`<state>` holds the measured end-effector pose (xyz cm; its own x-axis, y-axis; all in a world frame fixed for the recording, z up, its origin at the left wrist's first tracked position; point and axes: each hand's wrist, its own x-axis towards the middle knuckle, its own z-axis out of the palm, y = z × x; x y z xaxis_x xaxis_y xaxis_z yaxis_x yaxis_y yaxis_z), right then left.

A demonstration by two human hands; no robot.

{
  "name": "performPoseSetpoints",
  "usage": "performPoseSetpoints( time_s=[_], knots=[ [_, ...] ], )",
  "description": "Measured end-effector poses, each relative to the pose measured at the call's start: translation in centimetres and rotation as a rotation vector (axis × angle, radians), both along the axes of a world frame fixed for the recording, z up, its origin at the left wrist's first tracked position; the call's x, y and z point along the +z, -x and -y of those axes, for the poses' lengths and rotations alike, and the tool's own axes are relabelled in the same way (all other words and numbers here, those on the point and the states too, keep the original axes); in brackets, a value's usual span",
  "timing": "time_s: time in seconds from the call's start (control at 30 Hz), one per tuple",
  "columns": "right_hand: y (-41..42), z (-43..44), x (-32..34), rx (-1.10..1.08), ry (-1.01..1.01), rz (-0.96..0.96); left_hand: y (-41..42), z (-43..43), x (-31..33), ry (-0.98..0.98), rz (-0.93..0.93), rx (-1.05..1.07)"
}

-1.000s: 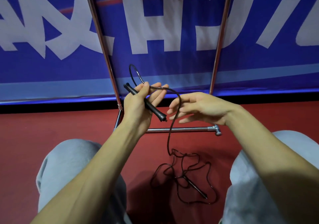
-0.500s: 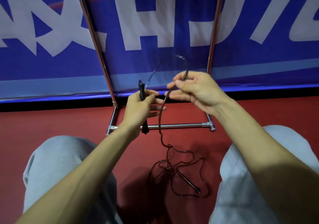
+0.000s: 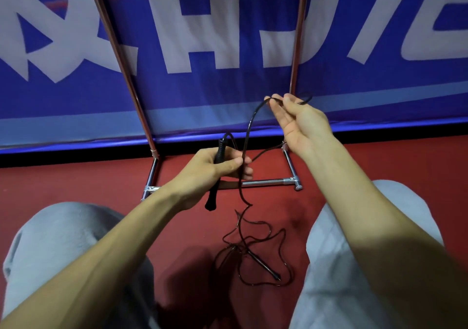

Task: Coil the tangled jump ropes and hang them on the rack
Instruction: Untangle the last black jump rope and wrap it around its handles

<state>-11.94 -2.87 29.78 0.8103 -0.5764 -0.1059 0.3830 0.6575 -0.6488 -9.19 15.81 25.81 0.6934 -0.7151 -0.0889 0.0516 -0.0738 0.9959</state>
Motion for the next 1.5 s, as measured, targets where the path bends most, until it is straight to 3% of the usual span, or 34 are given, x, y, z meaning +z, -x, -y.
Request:
performPoseSetpoints(
  time_s=[0.13,0.33,0.47,0.7,0.83,0.93,1.03,1.27,1.5],
  knots=[
    [-0.3,-1.0,-1.0,0.093,0.221,-0.155,-0.4,-0.2,0.7,0.144,-0.132,0.163],
    [-0.6,-3.7,-2.3,0.438,0.737,-0.436,-2.1,-0.9,1.7,0.446,-0.378,0.431],
    [-0.4,-5.6,-3.0,0.653,1.139,-0.413,-3.0,-1.8,2.7,0.691,-0.675,0.53],
    [0.1,-6.3,-3.9,0.865,1.25,-0.36,-3.8,-3.2,3.9,0.939,-0.77,0.593],
    [0.0,-6.4,-3.4,0.736,1.279,-0.33,-4.6,-3.4,3.3,0.965,-0.728,0.615],
    [-0.1,-6.3,-2.9,0.605,1.248,-0.286,-4.7,-2.9,3.1,0.886,-0.621,0.665],
    [-0.2,-6.0,-2.3,0.463,1.151,-0.23,-4.0,-2.1,2.7,0.659,-0.454,0.646],
    [0.1,-4.3,-0.4,0.093,0.793,-0.057,-1.2,-0.9,1.4,-0.035,-0.075,0.208],
    [-0.2,-2.5,0.0,-0.148,0.443,-0.024,-0.4,-0.6,0.3,-0.149,0.055,-0.221]
  ],
)
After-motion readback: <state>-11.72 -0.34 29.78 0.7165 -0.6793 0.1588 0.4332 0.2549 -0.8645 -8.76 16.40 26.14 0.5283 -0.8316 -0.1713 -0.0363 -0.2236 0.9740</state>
